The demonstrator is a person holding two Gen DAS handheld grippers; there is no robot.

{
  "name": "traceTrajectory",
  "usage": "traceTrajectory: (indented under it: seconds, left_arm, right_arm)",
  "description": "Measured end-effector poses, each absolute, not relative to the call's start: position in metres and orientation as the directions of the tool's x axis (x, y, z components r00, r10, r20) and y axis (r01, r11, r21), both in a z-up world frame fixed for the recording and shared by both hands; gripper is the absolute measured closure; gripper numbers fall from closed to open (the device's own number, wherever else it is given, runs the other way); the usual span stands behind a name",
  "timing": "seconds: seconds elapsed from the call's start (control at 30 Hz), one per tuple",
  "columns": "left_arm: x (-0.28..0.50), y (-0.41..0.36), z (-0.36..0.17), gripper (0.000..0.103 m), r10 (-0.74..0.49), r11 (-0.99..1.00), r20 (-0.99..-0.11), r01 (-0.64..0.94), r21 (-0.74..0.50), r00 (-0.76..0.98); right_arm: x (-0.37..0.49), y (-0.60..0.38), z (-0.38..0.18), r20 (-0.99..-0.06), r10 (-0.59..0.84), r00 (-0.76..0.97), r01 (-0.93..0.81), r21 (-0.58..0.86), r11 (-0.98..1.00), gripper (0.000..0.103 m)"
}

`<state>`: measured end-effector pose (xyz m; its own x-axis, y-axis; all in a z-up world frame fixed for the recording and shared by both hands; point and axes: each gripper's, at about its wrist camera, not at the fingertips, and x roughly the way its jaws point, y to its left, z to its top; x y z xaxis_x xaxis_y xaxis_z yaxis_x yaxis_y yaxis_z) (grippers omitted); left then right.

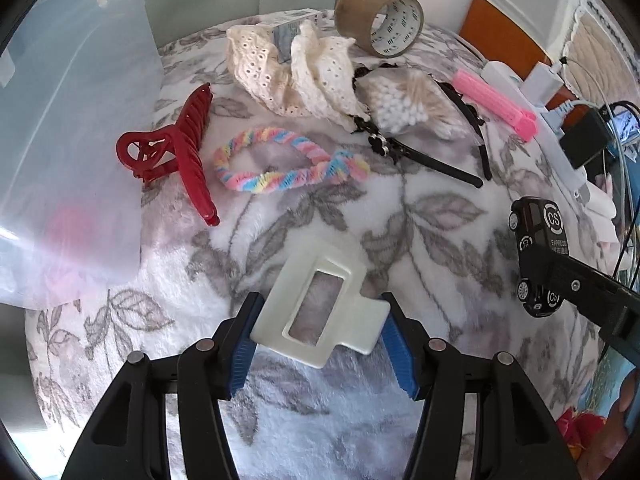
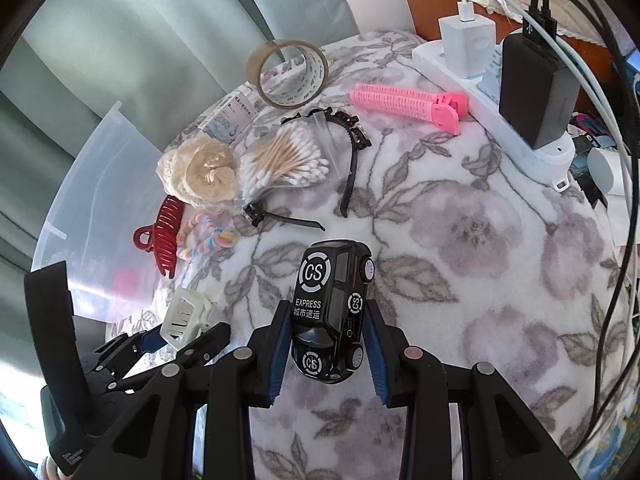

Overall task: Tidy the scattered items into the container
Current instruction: 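Lift and carry the white clip and black car over the clear box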

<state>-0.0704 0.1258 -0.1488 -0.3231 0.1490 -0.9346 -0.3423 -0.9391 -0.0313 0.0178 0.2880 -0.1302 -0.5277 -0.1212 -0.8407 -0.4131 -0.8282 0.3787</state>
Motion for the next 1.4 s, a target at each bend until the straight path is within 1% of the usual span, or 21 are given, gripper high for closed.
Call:
traceTrajectory:
  seconds: [0.07,0.13,0.17,0.2,0.23,0.6,0.7,1.0,1.4]
  left_arm:
    - [-0.070,0.125,-0.149,0.044,0.147,-0.939,-0.934,-0.343,-0.028,-0.325]
    - [-0.067,0.127,-0.150,0.047,0.138,-0.941,-0.934,-0.337,-0.020,-0.330]
    - [-0.066,0.128,-0.150,0.049,0.136,-0.942,-0.933,-0.336,-0.017,-0.333]
    - [-0.065,0.129,-0.150,0.054,0.138,-0.941,-0.932,-0.339,-0.017,-0.334]
    - [-0.063,0.129,-0.149,0.056,0.137,-0.940,-0.931,-0.342,-0.013,-0.339]
    - [-0.059,0.133,-0.132,0.057,0.135,-0.946,-0.922,-0.325,-0.011,-0.363]
    - [-0.055,0.133,-0.123,0.057,0.156,-0.945,-0.913,-0.327,-0.026,-0.377]
    - [-0.060,0.130,-0.070,0.057,0.235,-0.935,-0.848,-0.349,-0.064,-0.474]
    - [-0.064,0.121,0.009,0.057,0.336,-0.921,-0.730,-0.368,-0.125,-0.595]
  right_arm:
    - [0.020,0.288,-0.128,-0.839,-0.120,-0.531,-0.409,0.378,-0.830,0.066]
    - [0.021,0.287,-0.126,-0.837,-0.119,-0.534,-0.408,0.379,-0.831,0.066]
    - [0.022,0.287,-0.124,-0.836,-0.117,-0.537,-0.408,0.379,-0.830,0.066]
    - [0.024,0.287,-0.123,-0.834,-0.115,-0.539,-0.409,0.379,-0.830,0.066]
    - [0.025,0.287,-0.121,-0.833,-0.112,-0.542,-0.410,0.379,-0.830,0.066]
    - [0.037,0.281,-0.104,-0.808,-0.091,-0.582,-0.394,0.378,-0.838,0.066]
    - [0.042,0.280,-0.099,-0.799,-0.087,-0.595,-0.390,0.381,-0.839,0.066]
    - [0.047,0.284,-0.059,-0.744,-0.047,-0.667,-0.370,0.385,-0.845,0.066]
    - [0.037,0.284,0.007,-0.646,0.001,-0.763,-0.337,0.396,-0.854,0.065]
